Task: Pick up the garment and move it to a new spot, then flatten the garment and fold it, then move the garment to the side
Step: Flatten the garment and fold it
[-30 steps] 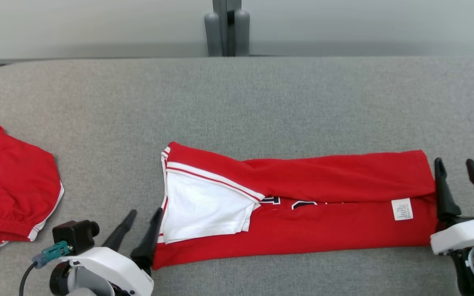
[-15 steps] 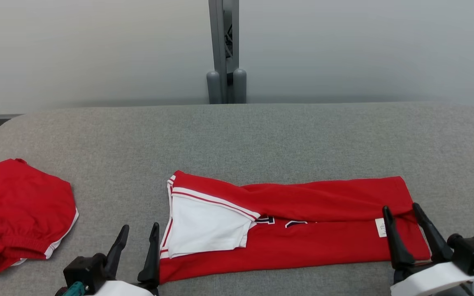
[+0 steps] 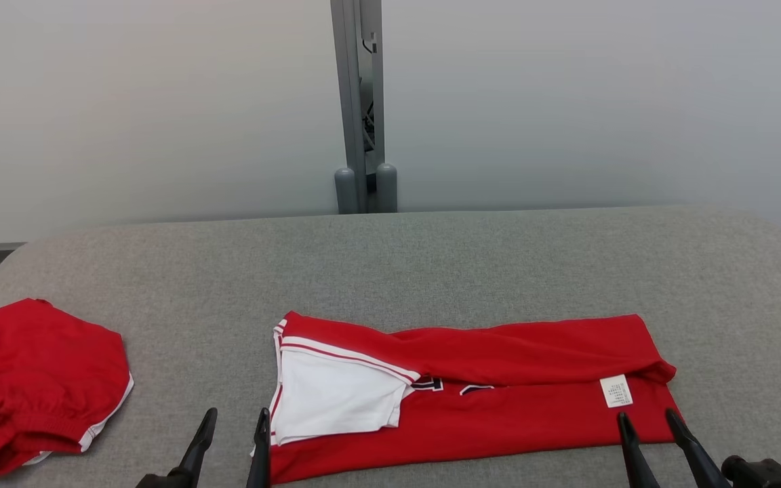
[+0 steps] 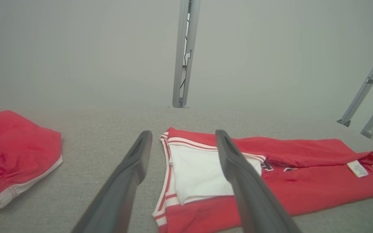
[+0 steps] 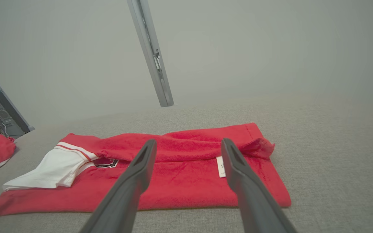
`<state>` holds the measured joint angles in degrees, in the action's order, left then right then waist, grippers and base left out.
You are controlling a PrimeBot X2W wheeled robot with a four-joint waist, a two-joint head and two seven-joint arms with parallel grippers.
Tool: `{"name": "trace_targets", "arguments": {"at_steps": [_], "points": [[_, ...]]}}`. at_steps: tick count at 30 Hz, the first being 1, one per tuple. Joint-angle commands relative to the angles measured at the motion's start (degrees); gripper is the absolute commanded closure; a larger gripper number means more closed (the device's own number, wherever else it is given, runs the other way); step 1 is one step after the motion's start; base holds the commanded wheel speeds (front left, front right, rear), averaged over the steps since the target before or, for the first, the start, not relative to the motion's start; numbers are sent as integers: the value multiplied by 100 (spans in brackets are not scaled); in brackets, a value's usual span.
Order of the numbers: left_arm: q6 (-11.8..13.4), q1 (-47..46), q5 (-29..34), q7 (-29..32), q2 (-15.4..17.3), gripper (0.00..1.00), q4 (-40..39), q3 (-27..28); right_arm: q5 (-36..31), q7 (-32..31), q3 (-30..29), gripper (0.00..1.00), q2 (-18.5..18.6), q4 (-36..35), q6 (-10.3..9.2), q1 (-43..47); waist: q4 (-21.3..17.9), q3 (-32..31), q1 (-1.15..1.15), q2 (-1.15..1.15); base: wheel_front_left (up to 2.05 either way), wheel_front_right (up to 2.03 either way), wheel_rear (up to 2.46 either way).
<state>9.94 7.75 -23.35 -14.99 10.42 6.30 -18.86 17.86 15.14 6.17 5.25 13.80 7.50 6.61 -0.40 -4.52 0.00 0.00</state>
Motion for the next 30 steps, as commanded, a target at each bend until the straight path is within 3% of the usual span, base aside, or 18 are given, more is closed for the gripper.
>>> {"name": "trace_targets", "arguments": {"at_steps": [1, 10, 30], "points": [[-74, 72, 107, -18, -41, 0, 0, 81, -5, 6, -15, 0, 1, -8, -2, 79, -21, -80, 0, 0, 0, 0, 0], [-431, 432, 913, -19, -449, 0, -36, 604, 10, 6, -39, 0, -20, 39, -2, 340, -36, -319, 0, 0, 0, 0, 0], [-918, 475, 1349, -19, -724, 0, 193, 961, 34, 6, -65, 0, -30, 101, -2, 330, 93, -304, 0, 0, 0, 0, 0]]}}
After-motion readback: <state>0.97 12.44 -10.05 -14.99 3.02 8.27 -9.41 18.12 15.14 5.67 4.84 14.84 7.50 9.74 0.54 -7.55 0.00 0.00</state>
